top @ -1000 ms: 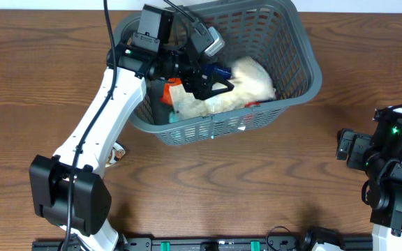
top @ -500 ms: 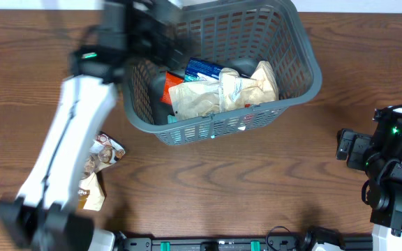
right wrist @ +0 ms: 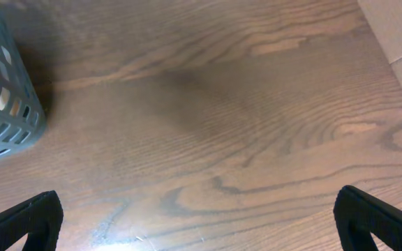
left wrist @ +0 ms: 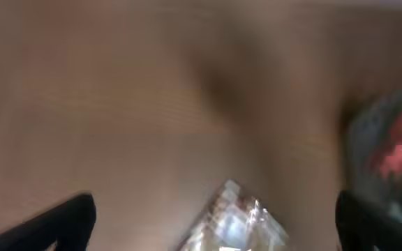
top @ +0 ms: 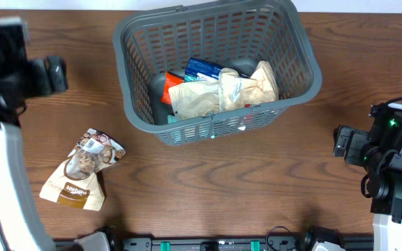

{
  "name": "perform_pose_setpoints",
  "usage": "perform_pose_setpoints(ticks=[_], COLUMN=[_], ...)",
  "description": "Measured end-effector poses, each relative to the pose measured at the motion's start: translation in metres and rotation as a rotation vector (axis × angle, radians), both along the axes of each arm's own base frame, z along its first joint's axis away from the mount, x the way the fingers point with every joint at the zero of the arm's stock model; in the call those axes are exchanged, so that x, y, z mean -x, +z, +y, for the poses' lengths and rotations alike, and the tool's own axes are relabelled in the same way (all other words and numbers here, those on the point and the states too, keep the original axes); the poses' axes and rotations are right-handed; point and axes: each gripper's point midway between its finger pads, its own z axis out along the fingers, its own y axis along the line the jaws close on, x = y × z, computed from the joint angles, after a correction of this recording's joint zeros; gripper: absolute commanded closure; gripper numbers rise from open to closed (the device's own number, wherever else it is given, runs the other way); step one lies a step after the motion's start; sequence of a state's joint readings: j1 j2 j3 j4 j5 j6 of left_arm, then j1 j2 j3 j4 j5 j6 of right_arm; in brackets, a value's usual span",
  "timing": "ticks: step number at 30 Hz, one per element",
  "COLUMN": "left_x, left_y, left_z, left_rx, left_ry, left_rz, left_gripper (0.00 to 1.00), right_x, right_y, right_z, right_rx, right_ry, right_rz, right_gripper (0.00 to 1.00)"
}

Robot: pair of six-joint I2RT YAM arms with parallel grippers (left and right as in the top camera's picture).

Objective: Pack container
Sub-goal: 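Return the left gripper to the brown-labelled mushroom pouch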

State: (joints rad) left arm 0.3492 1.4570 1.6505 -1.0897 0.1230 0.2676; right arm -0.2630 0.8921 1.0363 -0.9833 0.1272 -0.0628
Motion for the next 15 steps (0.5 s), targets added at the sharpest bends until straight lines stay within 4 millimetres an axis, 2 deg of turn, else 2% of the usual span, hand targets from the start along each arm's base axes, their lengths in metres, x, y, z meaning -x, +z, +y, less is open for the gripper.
perform_pose_setpoints(ticks=[1, 4, 7, 12, 15], left_x=[0.007, 0.014, 0.025, 0.041, 0.055], left_y=[-0.018, -0.057, -0.091, -0.127, -0.142], left_z=[0.005, 0.018, 0.019, 0.011, 0.004], left_rx=[0.012, 0.052, 0.107, 0.178, 0.210], left_ry=[-0.006, -0.008, -0.017, -0.049, -0.077], left_rz=[0.082, 0.226, 0.375, 0.545, 0.620], left_gripper=[0.01, 0.01, 0.01, 0.01, 0.01], right_x=[0.000, 0.000, 0.000, 0.000, 0.000], right_y=[0.000, 0.000, 0.000, 0.000, 0.000], right_z=[0.000, 0.000, 0.000, 0.000, 0.000], right_rx=[0.000, 0.001, 0.000, 0.000, 0.000], right_ry=[0.000, 0.000, 0.000, 0.000, 0.000], right_rz=[-0.001, -0.002, -0.002, -0.001, -0.001], right_gripper=[0.01, 0.01, 0.01, 0.01, 0.01])
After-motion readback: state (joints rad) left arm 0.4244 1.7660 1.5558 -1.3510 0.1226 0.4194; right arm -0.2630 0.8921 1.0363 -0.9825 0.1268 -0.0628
